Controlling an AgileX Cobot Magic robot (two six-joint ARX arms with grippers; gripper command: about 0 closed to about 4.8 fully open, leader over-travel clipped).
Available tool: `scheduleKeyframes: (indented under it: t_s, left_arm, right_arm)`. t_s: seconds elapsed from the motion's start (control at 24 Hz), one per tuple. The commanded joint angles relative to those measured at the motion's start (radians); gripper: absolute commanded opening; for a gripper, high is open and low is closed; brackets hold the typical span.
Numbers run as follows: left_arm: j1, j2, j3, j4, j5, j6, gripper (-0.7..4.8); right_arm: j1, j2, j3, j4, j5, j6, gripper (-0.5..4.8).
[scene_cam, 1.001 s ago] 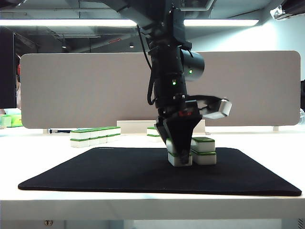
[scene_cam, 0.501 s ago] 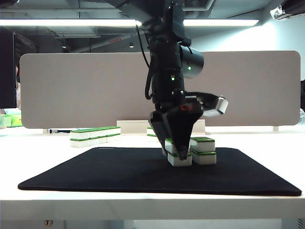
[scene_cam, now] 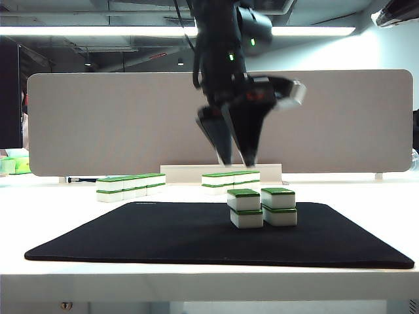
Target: Take a mahjong tile from the mahjong wall and then place it on the table close to you.
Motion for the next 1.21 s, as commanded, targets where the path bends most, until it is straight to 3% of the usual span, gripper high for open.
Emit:
scheduleKeyframes:
  t_s: [0.04,0.08,0.21,0.29,0.83,1.21]
  left_arm:
    - [0.001,-0.07,0.003,-0.005,-0.159,-0.013,3.88]
    - [0.001,-0.083,0.004,-0.005,-0.192,-0.013,3.62]
    - [0.002,-0.145,0.004,-0.005,-0.351,-0.016,1.31]
    - [0.003,-0.185,0.004,-0.005,-0.404,-0.025,0.64]
    - [0.057,-0.392,0.006,-0.005,-0.441,-0.099,0.48]
    - [0.045,-0.427,0.01,-0.005,-0.446,-0.099,0.49]
  right_arm:
    - [0.0,-0.002,0.006,0.016,0.002,-0.002,-0.01]
    - [0.0,-0.002,0.006,0.016,0.002,-0.002,-0.01]
    - [0.0,-0.002,0.006,0.016,0.002,-0.002,-0.01]
    - [0.0,-0.002,0.006,0.016,0.002,-0.002,-0.01]
    - [0.0,-0.001,0.006,0.009,-0.001,-0.002,-0.01]
    - [0.001,-0.001,0.006,0.009,-0.002,-0.002,-0.01]
